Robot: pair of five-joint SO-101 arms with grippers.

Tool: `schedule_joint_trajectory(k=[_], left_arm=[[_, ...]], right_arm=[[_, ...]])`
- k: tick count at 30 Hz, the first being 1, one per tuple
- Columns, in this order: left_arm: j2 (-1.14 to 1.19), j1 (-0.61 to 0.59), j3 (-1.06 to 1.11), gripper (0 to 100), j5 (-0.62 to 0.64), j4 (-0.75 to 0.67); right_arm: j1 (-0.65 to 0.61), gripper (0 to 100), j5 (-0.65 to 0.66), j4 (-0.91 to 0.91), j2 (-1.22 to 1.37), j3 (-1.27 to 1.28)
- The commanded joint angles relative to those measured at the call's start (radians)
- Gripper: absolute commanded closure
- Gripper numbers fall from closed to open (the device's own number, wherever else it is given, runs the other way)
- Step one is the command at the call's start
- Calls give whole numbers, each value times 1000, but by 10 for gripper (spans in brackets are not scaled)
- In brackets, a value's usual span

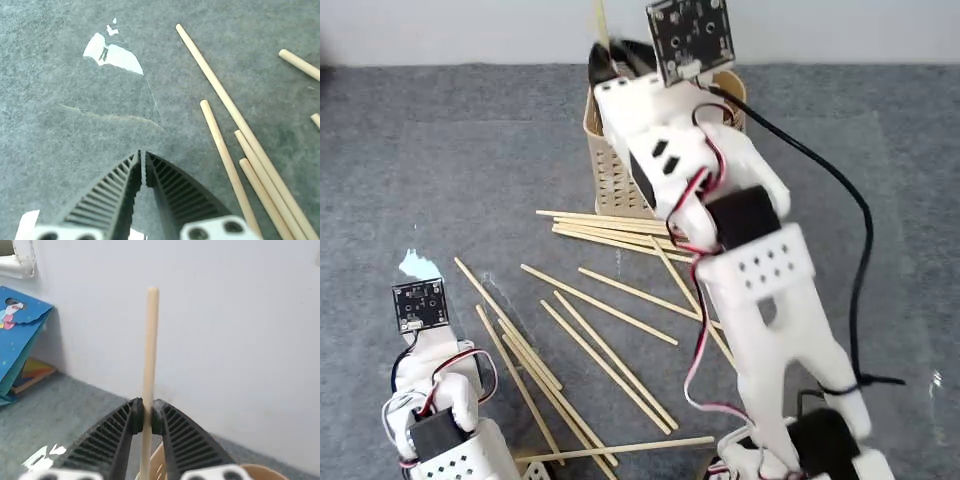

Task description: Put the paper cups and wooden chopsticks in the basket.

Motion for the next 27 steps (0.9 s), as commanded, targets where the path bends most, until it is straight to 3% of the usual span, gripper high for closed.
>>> schedule_joint_trajectory(k=[1,7,12,15,20,27], left_arm=[[-17,5,-8,986,-3,3],[-17,5,-8,986,-3,3],[-17,5,-8,986,-3,3],[-17,5,-8,986,-3,3],[-17,5,-8,986,-5,3],[-17,5,-8,986,-5,3]], right_arm=[[21,990,8,-156,33,-58],[39,990,9,-357,108,-60],[68,987,9,-386,179,-51],[70,959,9,-315,193,-26],[68,831,9,-226,171,-23],[36,876,8,35,16,-17]])
